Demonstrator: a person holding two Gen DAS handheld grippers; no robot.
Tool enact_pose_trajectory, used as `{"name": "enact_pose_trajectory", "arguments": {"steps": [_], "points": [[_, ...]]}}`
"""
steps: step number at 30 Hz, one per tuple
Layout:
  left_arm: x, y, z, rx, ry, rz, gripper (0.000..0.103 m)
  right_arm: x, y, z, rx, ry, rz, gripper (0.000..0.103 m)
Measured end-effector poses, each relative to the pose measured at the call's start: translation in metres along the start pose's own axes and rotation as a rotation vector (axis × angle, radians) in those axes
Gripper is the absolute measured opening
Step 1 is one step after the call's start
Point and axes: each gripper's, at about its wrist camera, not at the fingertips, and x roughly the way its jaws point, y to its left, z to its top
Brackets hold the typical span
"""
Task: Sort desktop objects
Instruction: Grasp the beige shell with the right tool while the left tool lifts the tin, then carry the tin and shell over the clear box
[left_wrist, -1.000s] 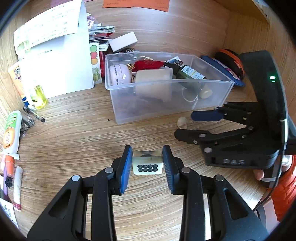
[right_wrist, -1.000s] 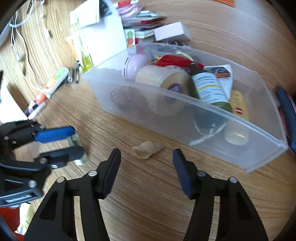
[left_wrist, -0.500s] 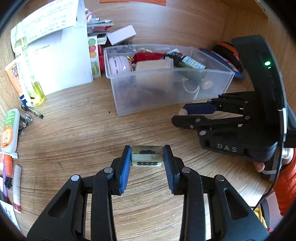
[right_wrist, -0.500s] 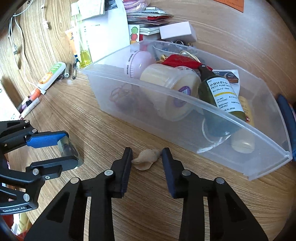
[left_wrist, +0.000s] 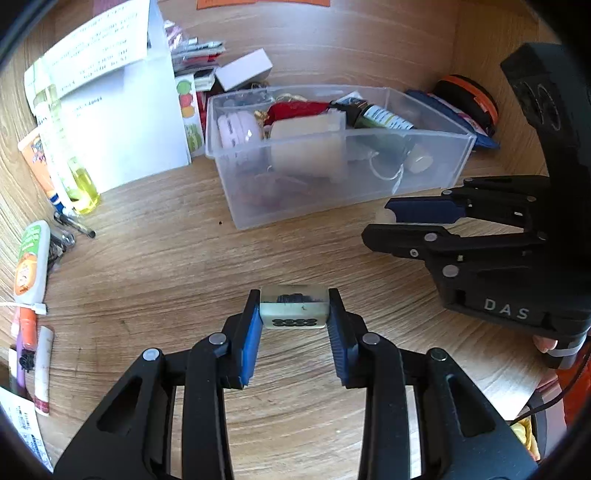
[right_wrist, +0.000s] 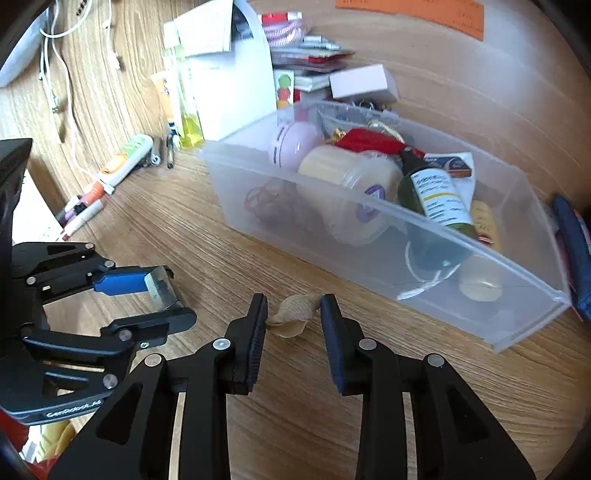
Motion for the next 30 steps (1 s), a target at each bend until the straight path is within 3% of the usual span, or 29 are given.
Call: {"name": "enact_pose_trajectory", "arguments": {"steps": [12,21,30], "points": [[-0.036,-0.023,0.026,0.031,-0.114,0.024,0.033,-0.054,-0.010,-0.006,0.025,-0.117,0.000,0.027],[-0.055,-0.027,0.048,0.004,-0.181,-0.035,0.033,-0.085,-0.030,-0.007,0.059,-0.187,-0.019,0.027],[-0.057,-0.020,0.075,-0.025,-0.227,-0.043,0.033,-0.106,-0.055,0.001,0.092,-0.241,-0.041,0.027]]}}
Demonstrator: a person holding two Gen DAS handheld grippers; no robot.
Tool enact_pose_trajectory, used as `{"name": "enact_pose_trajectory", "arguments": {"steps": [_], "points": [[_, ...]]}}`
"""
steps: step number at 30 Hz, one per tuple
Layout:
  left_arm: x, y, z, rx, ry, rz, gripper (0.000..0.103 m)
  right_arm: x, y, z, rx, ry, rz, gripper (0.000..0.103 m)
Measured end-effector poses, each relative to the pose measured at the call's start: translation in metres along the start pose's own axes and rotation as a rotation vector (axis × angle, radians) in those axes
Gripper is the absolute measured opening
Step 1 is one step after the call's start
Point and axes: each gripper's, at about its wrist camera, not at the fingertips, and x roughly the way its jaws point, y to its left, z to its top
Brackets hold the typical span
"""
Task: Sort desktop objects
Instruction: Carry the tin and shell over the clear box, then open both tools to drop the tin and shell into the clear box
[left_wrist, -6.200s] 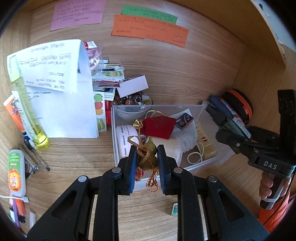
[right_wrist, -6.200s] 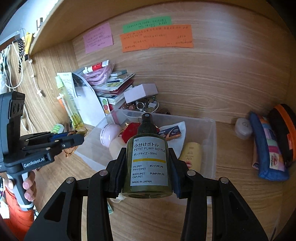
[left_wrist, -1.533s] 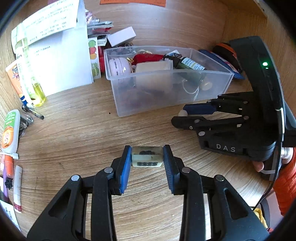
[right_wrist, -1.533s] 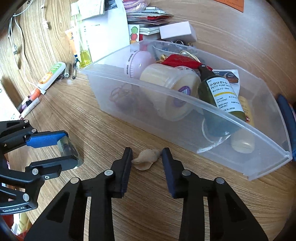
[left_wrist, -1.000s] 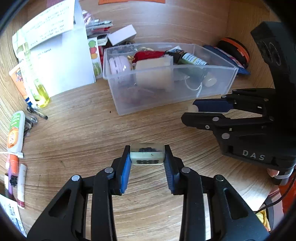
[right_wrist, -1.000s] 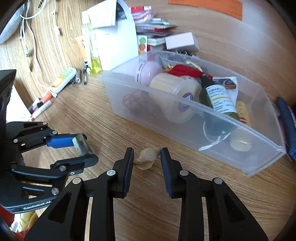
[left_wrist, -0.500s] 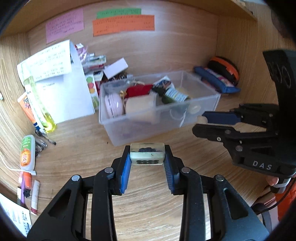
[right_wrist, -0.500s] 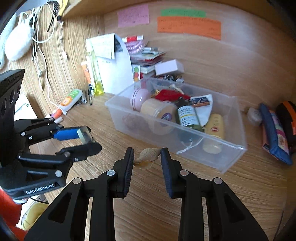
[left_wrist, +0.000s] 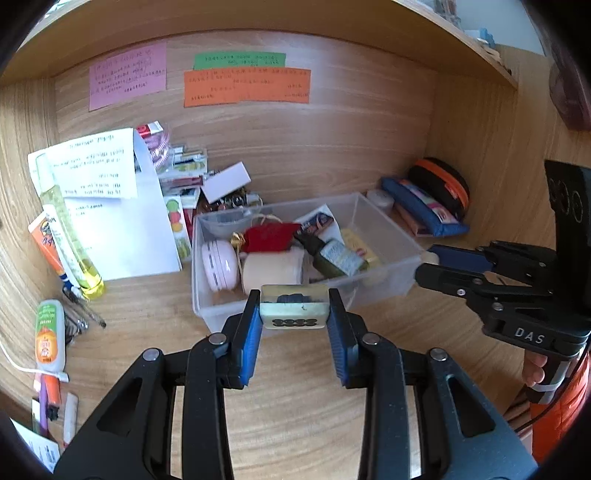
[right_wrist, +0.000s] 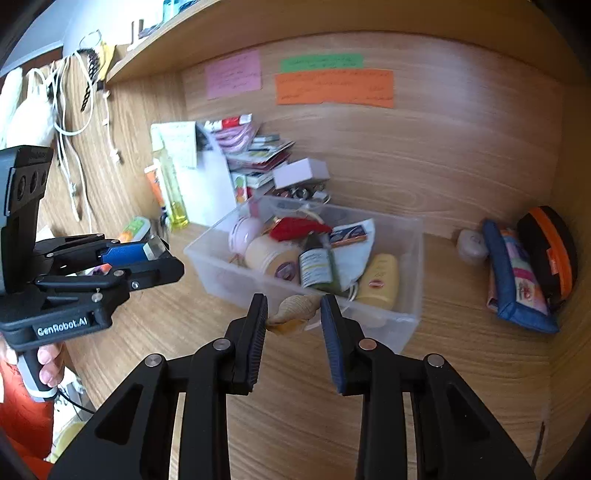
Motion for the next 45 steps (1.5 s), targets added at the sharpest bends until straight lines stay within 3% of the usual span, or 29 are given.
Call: {"name": "enact_pose_trajectory", "arguments": {"steps": [10,27,41,45], "points": [[0.030,0.039,0.019,-0.079,0.026,0.018,0.033,0.012,-0.033,0.018,0.051,-0.012,-0.027,0.027],[0.083,0.047,0.013,-0.089,0.115,0.010,0.033,0.082,-0.066,0.017,0.135,0.089,-0.041,0.027],[0.094,0.047,0.010,-0.095,0.114,-0.008,0.033,0.091,-0.057,0.014,0.057,0.077,-0.093,0.029],[0.092,0.045,0.011,-0.078,0.099,0.012,0.045,0.090,-0.057,0.014,0.052,0.073,-0.094,0.031]]}}
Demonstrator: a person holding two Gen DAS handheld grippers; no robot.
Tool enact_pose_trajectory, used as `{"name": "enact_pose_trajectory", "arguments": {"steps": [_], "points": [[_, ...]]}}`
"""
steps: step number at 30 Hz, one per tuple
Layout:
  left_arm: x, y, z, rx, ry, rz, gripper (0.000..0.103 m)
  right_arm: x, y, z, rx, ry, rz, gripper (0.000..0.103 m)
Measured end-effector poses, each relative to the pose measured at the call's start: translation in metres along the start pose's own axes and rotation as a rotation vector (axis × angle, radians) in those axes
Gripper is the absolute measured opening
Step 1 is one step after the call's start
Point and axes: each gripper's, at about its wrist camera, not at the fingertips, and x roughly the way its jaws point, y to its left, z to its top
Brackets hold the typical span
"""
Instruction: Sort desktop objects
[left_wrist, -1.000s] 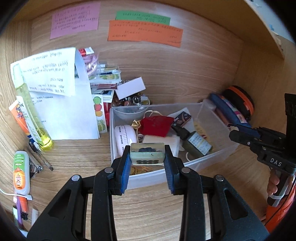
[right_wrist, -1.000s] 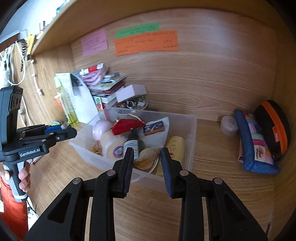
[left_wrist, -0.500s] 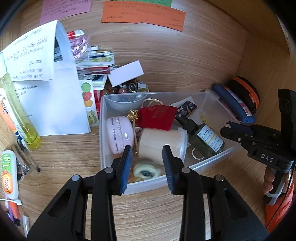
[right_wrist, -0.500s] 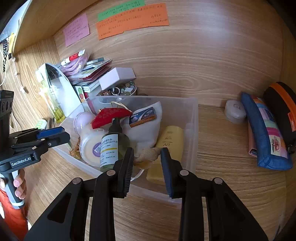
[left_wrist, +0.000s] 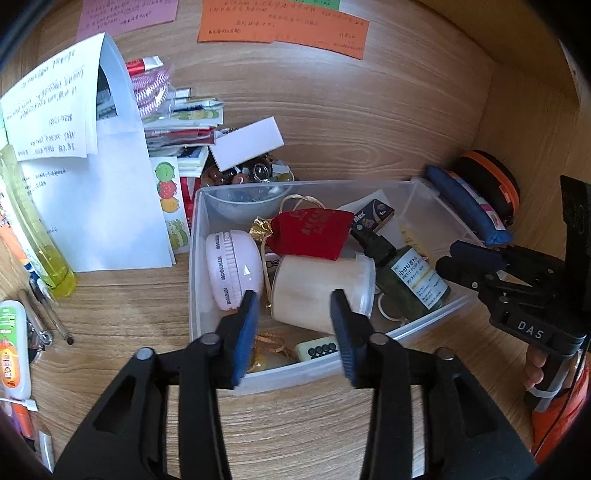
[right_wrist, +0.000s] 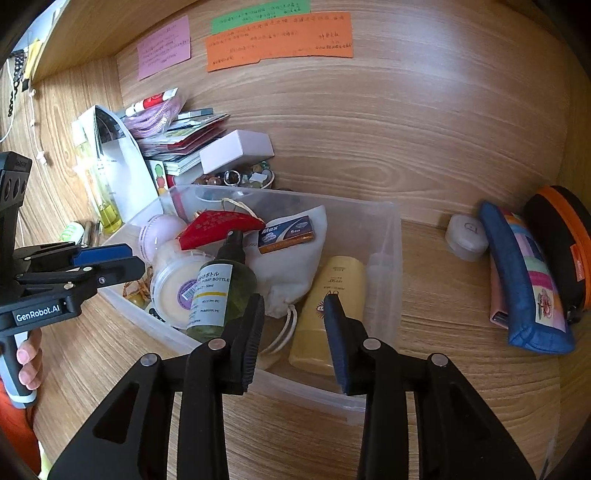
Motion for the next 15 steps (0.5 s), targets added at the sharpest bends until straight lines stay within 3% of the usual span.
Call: {"name": "enact_pose_trajectory", "arguments": {"steps": [4,6,15], "points": [[-0.006,-0.004,0.000,0.015,-0.026,0.007,0.054,-0.002,0.001,0.000,-0.007,-0.008,0.007,0.042],[-0.009,-0.005,0.001,0.020,-0.039,0.022,0.060,-0.003,0.005,0.000,-0.017,-0.015,-0.008,0.052],[-0.027,-0.009,0.002,0.040,-0.087,0.083,0.076,-0.015,0.010,0.003,-0.025,-0.043,-0.021,0.063]]}}
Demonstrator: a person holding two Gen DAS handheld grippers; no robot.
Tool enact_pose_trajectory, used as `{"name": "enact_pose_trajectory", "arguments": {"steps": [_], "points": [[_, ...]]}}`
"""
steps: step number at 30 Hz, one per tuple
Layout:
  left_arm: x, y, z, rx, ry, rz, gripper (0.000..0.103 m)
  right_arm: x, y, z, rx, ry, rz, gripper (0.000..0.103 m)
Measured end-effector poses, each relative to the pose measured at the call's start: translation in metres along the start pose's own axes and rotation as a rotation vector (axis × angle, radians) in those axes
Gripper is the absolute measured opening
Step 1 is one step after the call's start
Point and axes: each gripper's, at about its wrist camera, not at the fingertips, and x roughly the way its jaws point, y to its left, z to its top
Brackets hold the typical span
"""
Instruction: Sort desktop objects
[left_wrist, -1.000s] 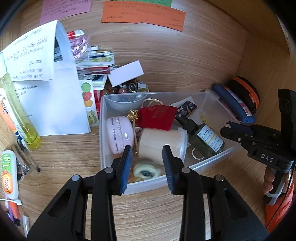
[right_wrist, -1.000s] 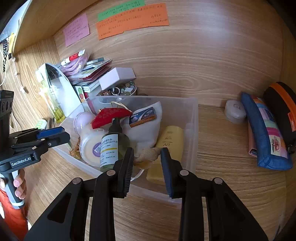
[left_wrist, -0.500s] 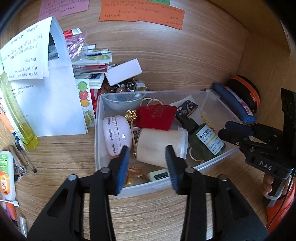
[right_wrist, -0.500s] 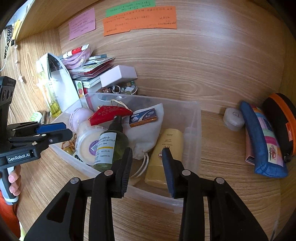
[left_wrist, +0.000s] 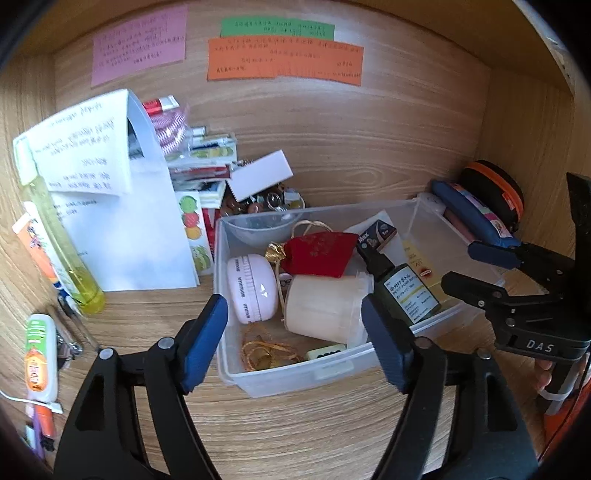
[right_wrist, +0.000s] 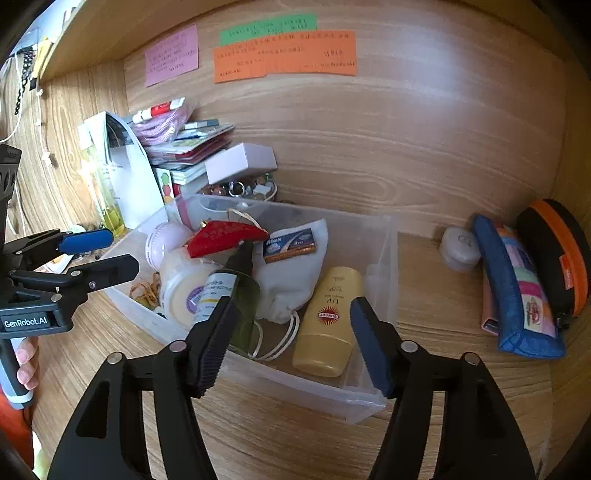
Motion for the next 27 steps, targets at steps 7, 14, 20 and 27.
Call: {"name": "enact_pose_trajectory", "arguments": {"steps": [7,14,20,27], "points": [[-0.022,-0.004,-0.002,0.022,-0.042,0.034,0.094,-0.022,0.011,0.003,-0.031,-0.048,-0.067,0.082],[-0.046,-0.007,-0.007,-0.003,-0.043,-0.004,0.096,-0.050,0.019,0.002,-0.050,-0.080,-0.123,0.089],[-0.075,-0.014,-0.015,-0.010,-0.099,0.010,0.098,-0.079,0.026,-0.002,-0.065,-0.132,-0.145,0.103],[-0.107,-0.020,-0.027,-0.019,-0.173,0.074,0.099,-0.103,0.044,-0.015,-0.089,-0.162,-0.173,0.103]]}}
